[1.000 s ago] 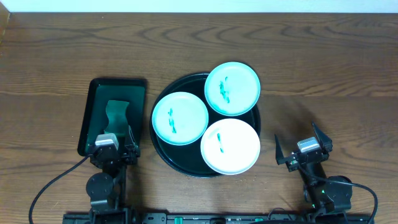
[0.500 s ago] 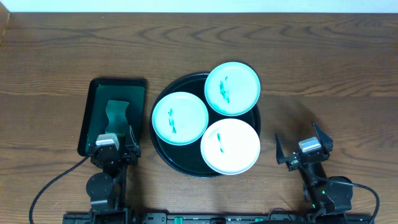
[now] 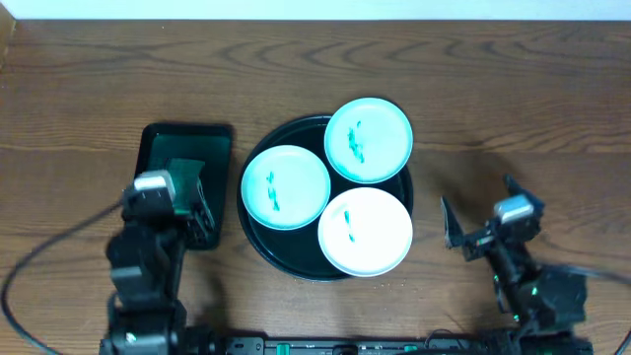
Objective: Clean dirty plates on tray and stack at the side
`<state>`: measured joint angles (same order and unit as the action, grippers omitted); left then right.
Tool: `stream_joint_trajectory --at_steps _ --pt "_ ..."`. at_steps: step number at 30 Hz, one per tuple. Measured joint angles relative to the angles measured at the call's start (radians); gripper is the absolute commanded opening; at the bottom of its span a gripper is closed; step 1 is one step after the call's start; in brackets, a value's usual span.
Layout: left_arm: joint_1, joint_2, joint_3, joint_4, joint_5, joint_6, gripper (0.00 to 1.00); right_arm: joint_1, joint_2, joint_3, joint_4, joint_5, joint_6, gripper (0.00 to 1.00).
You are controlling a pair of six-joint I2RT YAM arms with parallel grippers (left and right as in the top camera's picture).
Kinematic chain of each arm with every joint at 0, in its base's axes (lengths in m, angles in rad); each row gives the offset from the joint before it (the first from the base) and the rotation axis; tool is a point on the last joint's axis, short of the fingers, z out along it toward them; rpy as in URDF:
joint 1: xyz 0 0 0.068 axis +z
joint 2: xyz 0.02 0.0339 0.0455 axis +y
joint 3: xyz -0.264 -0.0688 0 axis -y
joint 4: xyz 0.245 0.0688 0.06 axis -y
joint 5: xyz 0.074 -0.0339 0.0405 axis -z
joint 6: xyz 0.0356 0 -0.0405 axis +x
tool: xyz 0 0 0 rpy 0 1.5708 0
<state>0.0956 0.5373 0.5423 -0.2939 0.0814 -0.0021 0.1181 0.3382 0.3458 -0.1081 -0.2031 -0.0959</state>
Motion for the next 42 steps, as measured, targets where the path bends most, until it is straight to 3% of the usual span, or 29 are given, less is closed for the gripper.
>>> stream_joint_trajectory --at_steps 5,11,16,20,22,25,30,36,42 --pt "0.000 0.193 0.229 -0.166 0.002 0.000 0.73 0.000 0.277 0.244 -0.128 -0.013 0.046 0.99" --pt "0.000 0.424 0.497 -0.413 0.003 0.000 0.73 0.000 0.658 0.607 -0.399 -0.083 0.068 0.99" --pt "0.000 0.508 0.600 -0.516 0.101 0.000 0.73 0.000 0.991 0.956 -0.748 -0.142 0.074 0.99" --pt "0.000 0.508 0.603 -0.587 0.191 0.000 0.73 0.000 1.162 1.079 -0.818 -0.184 0.078 0.99" --pt "0.000 0.508 0.603 -0.591 0.210 0.000 0.73 0.000 1.200 1.081 -0.806 -0.245 0.078 0.87" --pt "0.000 0.508 0.603 -0.591 0.220 0.000 0.73 0.004 1.246 1.082 -0.752 -0.317 0.112 0.82" --pt "0.000 0.508 0.603 -0.574 0.226 -0.005 0.73 0.063 1.292 1.087 -0.755 -0.269 0.237 0.71" --pt "-0.001 0.523 0.603 -0.571 0.020 -0.136 0.73 0.263 1.466 1.332 -0.889 -0.133 0.378 0.63" --pt "-0.001 0.579 0.605 -0.602 -0.082 -0.185 0.73 0.393 1.639 1.492 -0.943 -0.035 0.479 0.47"
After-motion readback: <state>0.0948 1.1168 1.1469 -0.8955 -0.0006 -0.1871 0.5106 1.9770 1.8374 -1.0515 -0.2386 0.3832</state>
